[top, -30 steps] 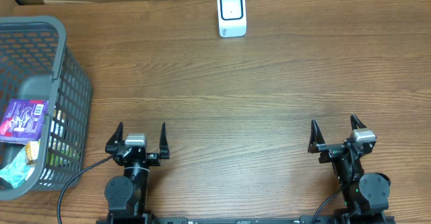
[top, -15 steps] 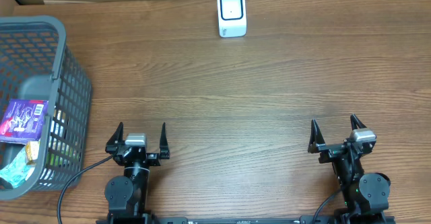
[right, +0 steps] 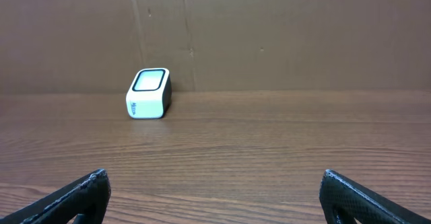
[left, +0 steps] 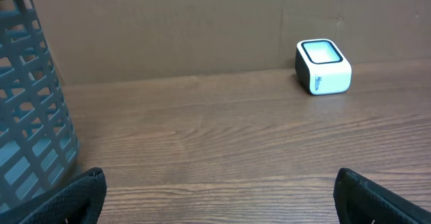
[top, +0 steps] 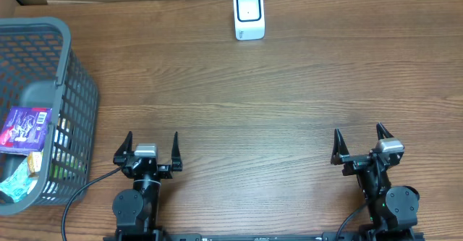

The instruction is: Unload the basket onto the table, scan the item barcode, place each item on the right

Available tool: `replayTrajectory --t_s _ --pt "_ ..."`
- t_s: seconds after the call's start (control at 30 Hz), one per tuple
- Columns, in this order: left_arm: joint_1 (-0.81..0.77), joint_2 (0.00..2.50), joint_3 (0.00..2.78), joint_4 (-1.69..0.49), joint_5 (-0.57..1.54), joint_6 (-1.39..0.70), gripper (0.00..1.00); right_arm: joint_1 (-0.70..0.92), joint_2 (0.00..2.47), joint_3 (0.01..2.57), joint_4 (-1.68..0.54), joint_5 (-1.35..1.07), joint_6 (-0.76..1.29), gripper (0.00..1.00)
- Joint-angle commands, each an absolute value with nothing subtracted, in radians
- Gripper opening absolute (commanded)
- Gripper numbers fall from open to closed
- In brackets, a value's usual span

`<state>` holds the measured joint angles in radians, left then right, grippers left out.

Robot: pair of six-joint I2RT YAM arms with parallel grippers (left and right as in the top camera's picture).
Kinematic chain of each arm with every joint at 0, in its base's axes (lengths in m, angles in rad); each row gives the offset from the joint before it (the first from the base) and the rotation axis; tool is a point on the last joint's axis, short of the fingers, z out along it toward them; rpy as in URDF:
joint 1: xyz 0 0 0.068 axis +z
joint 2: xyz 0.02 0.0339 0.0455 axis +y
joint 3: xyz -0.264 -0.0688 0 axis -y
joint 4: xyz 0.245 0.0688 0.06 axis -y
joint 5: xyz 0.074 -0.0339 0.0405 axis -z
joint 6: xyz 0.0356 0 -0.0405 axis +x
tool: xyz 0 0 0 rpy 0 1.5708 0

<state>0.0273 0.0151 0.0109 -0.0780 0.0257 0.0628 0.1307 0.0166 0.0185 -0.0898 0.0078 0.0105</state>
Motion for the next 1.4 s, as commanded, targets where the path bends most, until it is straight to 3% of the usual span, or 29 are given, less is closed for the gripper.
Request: replayTrajectory --t_s 0.0,1.0,1.37 --pt "0.032 0.004 0.006 -0.078 0.026 0.083 1.00 0.126 0.018 0.008 -0.084 0.014 0.007 1.00" --pt "0.032 0.004 0.006 -0.078 0.019 0.083 1.00 0.126 0.018 0.009 -0.084 0.003 0.007 1.00" --pt "0.032 0.004 0.009 -0.074 0.055 0.018 1.00 0.126 0.018 0.009 -0.065 -0.159 0.007 1.00"
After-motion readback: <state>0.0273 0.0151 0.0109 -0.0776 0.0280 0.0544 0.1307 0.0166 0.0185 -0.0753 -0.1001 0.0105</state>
